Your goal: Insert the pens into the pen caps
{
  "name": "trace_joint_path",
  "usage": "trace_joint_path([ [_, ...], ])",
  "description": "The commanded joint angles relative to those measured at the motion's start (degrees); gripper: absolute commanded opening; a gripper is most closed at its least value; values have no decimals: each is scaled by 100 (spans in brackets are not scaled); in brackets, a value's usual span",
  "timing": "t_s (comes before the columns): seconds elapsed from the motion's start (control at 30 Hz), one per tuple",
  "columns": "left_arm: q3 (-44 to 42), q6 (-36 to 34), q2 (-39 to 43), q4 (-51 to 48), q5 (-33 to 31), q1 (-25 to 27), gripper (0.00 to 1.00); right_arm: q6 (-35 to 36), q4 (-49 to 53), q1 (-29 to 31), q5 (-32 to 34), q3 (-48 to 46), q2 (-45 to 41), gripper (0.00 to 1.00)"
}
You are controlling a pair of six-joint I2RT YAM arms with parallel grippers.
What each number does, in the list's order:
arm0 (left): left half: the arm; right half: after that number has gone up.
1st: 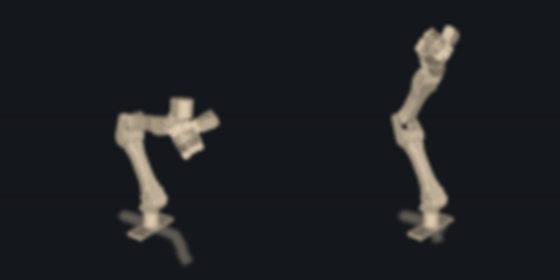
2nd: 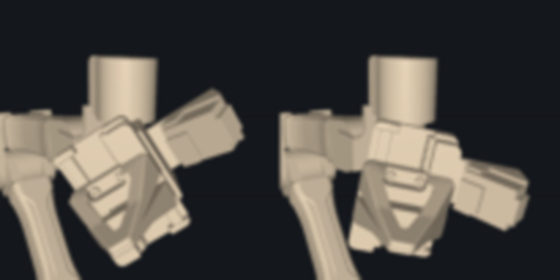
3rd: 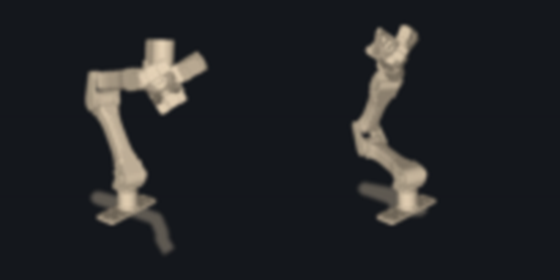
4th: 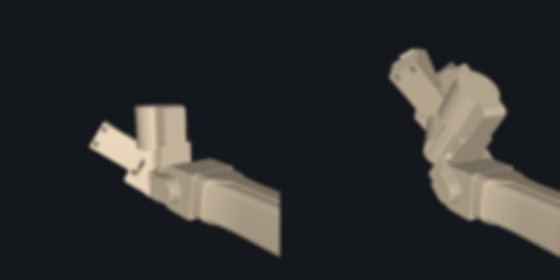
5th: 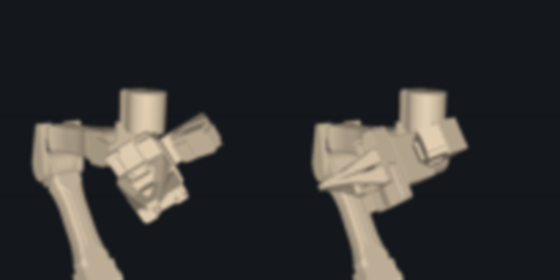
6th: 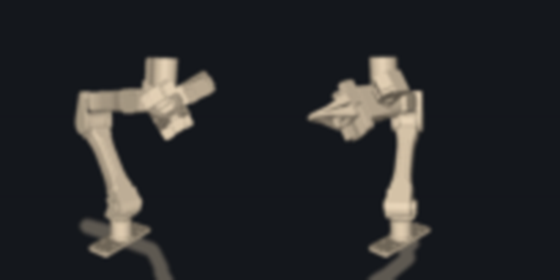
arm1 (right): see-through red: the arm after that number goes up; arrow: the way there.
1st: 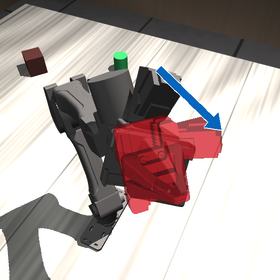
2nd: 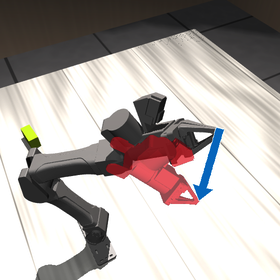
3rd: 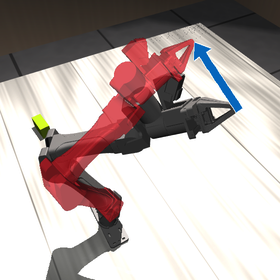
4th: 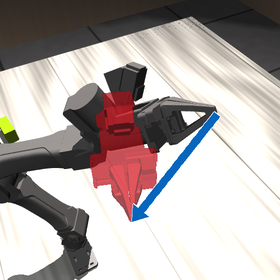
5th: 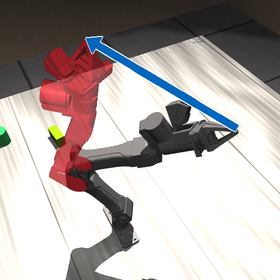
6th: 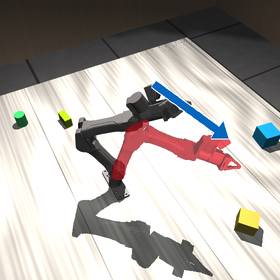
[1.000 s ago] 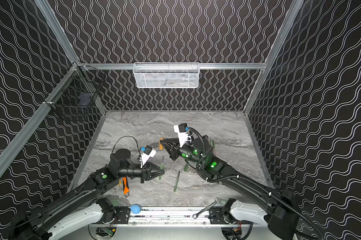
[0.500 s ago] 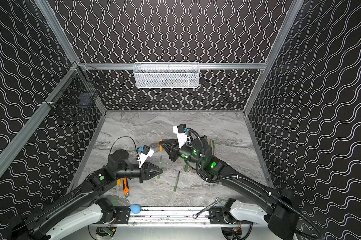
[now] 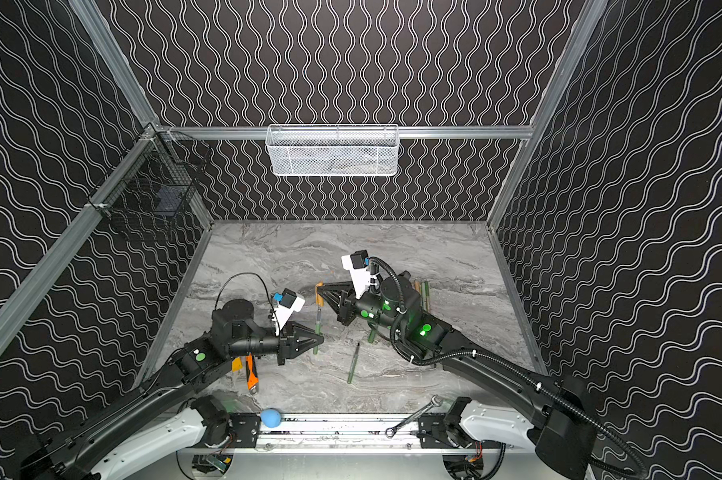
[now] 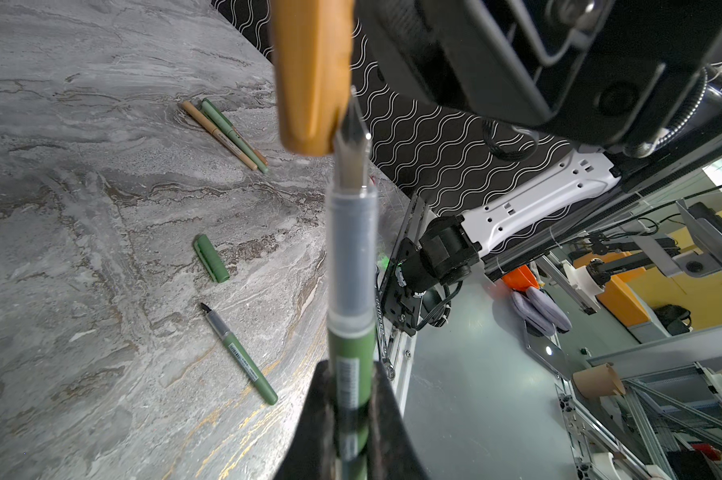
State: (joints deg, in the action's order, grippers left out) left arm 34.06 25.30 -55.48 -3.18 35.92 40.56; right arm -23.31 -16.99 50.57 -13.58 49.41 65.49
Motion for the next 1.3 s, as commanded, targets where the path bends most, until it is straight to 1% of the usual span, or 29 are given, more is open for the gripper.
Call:
trace_joint_path([
  [0.0,15,-51,4,80,-65,-6,0,9,29,24,-74,56,18,13],
  [0.2,-9,-15,-24,123,-17,-12,0,52,-41,35,49,57,-94,13],
  [0.6,-3,-5,-129,200,59,-11,0,178,94,39,-17,218,-150,13],
  [1.0,46,-69,89,105,-58,-26,0,170,233,74,-109,188,-23,13],
  [1.27,40,-62,98,165,-9,-60,0,146,242,92,-136,205,26,13],
])
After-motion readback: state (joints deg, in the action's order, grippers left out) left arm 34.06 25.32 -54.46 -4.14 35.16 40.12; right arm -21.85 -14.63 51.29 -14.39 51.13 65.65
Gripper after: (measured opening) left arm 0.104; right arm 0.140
